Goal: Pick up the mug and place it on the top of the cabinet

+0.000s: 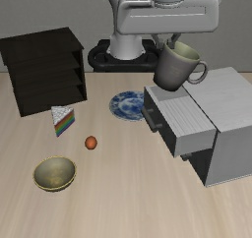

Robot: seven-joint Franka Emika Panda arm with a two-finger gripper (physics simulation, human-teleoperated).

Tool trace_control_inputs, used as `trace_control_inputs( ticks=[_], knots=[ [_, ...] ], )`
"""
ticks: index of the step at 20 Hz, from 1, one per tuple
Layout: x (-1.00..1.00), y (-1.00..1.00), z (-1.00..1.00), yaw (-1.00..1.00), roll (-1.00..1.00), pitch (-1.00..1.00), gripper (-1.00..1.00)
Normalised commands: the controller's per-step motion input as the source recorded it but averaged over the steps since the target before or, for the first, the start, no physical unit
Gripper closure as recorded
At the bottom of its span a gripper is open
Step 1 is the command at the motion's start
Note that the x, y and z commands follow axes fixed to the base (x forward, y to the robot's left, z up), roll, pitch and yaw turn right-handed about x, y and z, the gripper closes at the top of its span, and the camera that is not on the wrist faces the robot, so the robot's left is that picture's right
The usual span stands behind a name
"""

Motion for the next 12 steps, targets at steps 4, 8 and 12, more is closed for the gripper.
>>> trace_control_inputs(
  ticks=[4,8,12],
  knots=[
    [0.0,1.0,0.0,0.0,0.0,0.0,1.0],
    [0.0,1.0,0.0,0.0,0.0,0.0,1.0],
    [-1.0,0.0,0.0,0.0,0.0,0.0,1.0]
  ],
)
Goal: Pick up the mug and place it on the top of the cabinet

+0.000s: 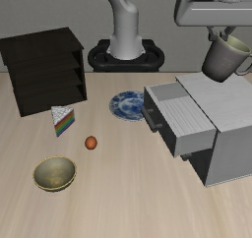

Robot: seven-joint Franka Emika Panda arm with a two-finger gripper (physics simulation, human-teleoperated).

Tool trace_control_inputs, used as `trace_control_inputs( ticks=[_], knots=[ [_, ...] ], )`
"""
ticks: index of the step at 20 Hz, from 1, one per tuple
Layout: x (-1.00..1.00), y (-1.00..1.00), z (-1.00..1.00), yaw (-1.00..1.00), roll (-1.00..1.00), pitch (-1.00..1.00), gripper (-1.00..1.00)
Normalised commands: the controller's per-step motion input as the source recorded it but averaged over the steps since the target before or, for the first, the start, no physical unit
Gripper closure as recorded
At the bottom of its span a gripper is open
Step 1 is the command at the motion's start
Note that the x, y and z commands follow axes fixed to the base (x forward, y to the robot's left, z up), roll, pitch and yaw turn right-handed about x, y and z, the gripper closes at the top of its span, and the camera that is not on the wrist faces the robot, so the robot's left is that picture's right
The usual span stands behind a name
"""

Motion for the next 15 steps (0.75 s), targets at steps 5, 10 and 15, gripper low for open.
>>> trace_control_inputs(
  ticks=[5,10,15],
  knots=[
    [-0.2,0.2,-0.6,0.0,0.0,0.0,1.0],
    [-0.2,0.2,-0.6,0.0,0.0,0.0,1.0],
    [0.0,0.0,0.0,0.0,0.0,0.0,-1.0]
  ],
)
